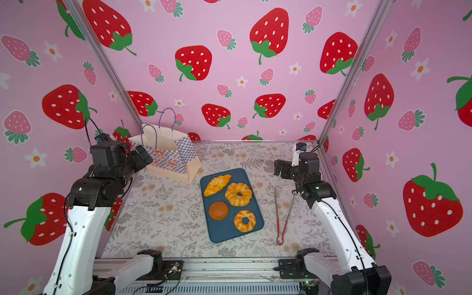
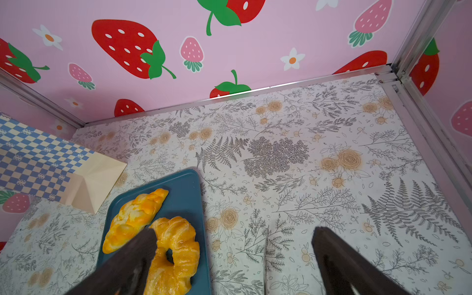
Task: Pack bread into a paper bag
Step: Move the paper bag to the center of the board.
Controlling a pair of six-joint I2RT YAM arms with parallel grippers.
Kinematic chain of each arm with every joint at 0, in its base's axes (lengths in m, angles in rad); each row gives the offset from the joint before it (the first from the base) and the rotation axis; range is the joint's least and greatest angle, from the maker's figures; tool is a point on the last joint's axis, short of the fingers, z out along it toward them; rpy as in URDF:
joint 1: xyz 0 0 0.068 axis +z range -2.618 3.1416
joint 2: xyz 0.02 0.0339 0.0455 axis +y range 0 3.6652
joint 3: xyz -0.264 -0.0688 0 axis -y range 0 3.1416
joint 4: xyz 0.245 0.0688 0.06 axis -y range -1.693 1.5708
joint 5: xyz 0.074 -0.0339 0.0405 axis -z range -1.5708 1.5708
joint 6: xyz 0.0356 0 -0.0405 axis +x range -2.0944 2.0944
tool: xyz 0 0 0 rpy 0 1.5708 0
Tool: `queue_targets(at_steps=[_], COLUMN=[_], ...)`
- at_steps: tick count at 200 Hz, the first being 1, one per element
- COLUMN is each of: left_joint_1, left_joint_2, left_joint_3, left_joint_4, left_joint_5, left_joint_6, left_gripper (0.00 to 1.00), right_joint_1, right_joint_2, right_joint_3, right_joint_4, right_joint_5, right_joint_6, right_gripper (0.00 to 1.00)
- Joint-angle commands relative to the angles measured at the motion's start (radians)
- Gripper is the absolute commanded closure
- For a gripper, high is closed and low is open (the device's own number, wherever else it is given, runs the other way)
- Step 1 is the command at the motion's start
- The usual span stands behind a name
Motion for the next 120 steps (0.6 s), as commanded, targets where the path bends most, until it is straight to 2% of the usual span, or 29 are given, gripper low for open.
queue_targets(at_steps=[1, 30, 51, 65, 88, 95, 99, 105, 120], left_joint_1=[0.004, 0.007, 0.009, 0.013, 0.018, 0.017, 0.018, 0.019, 0.02], left_joint_2=[-0.005, -0.005, -0.002, 0.001, 0.003, 0.003, 0.003, 0.004, 0.007], left_joint_3=[0.005, 0.005, 0.004, 0.004, 0.006, 0.009, 0.011, 0.013, 0.018], left_joint_4=[0.014, 0.01, 0.009, 0.007, 0.008, 0.008, 0.01, 0.011, 0.01], left_joint_5=[-0.005, -0.008, -0.004, -0.004, 0.009, 0.014, 0.016, 0.017, 0.022], left_joint_6=[0.014, 0.017, 0.022, 0.022, 0.027, 0.03, 0.031, 0.032, 0.036], left_gripper=[0.0, 0.01, 0.01, 0.0, 0.0, 0.0, 0.0, 0.0, 0.01], right_joint_1=[0.006, 0.006, 0.005, 0.006, 0.001, -0.021, -0.032, -0.051, -0.106], right_joint_2=[0.061, 0.166, 0.217, 0.231, 0.293, 0.311, 0.318, 0.326, 0.341], right_joint_3=[0.115, 0.267, 0.346, 0.376, 0.472, 0.465, 0.452, 0.426, 0.328], right_joint_4=[-0.087, -0.195, -0.295, -0.32, -0.504, -0.476, -0.447, -0.427, -0.258], right_joint_5=[-0.086, -0.036, 0.115, 0.135, 0.23, 0.103, 0.037, -0.049, -0.382], right_joint_6=[-0.018, 0.123, 0.364, 0.392, 0.42, 0.295, 0.266, 0.268, 0.332], right_gripper=[0.0, 0.0, 0.0, 0.0, 0.0, 0.0, 0.0, 0.01, 0.16])
